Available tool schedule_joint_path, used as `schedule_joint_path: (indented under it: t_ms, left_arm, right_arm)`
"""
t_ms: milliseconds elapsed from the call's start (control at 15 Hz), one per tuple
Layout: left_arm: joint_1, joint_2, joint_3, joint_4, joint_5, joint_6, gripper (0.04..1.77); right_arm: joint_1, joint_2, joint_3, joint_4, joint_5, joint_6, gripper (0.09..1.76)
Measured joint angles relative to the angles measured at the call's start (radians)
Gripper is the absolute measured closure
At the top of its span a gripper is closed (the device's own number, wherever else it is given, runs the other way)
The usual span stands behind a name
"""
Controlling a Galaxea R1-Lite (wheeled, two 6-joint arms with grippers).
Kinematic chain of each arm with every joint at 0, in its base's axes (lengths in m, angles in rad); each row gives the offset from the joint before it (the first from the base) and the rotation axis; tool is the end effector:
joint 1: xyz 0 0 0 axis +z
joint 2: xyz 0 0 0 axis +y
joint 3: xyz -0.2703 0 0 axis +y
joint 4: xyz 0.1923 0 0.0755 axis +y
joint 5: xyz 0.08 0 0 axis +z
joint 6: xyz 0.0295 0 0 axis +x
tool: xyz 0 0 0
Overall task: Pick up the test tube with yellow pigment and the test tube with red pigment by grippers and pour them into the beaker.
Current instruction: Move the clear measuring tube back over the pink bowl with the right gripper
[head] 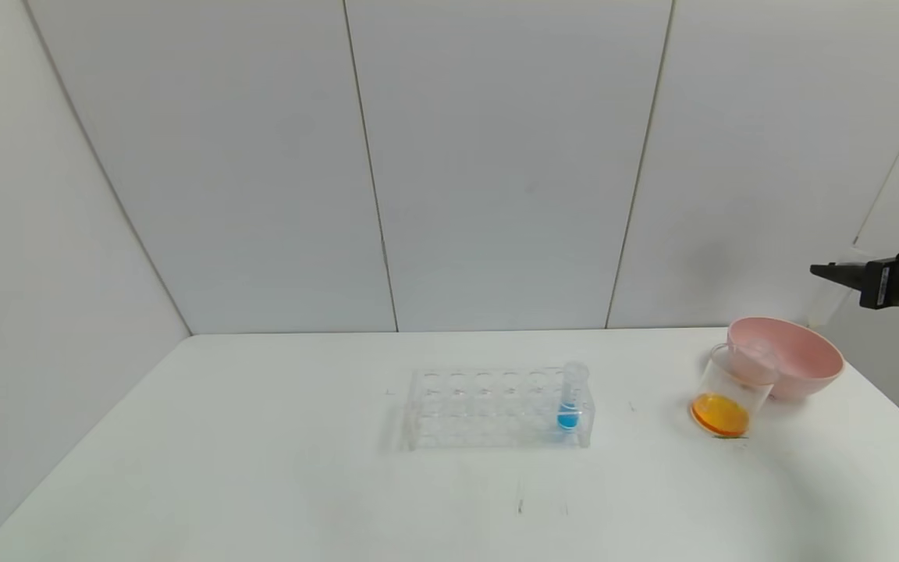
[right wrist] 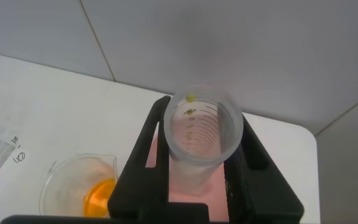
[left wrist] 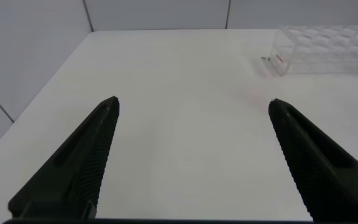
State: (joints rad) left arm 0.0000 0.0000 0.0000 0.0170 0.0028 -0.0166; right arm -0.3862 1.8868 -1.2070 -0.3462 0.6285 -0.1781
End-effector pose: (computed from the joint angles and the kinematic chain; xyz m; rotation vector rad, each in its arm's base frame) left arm 0.0315 0.0001 0.0736 -0.0166 0.0170 0.0029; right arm 0.3578 -0.1267 0.1607 -0.0135 0.2695 0.2648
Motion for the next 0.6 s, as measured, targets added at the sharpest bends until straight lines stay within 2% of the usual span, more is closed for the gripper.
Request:
schedule_joint_path:
  t_ms: [200,400,600]
  left_arm:
    - [0.0,0.0,0.0,0.0,0.0,0.0,0.09]
    - [0.0,0.0,0.0,0.0,0.0,0.0,0.09]
    - [0.0,0.0,0.0,0.0,0.0,0.0,0.09]
  right_arm:
    - [-0.009,0.024,0.05,-0.043,0.0,-0.008,1.29]
    - [-0.013,0.068,0.057,-0.125,-0.003,0.001,1.29]
    - [-0.018,0.104,0.057,-0.142,-0.006,-0.002,1.29]
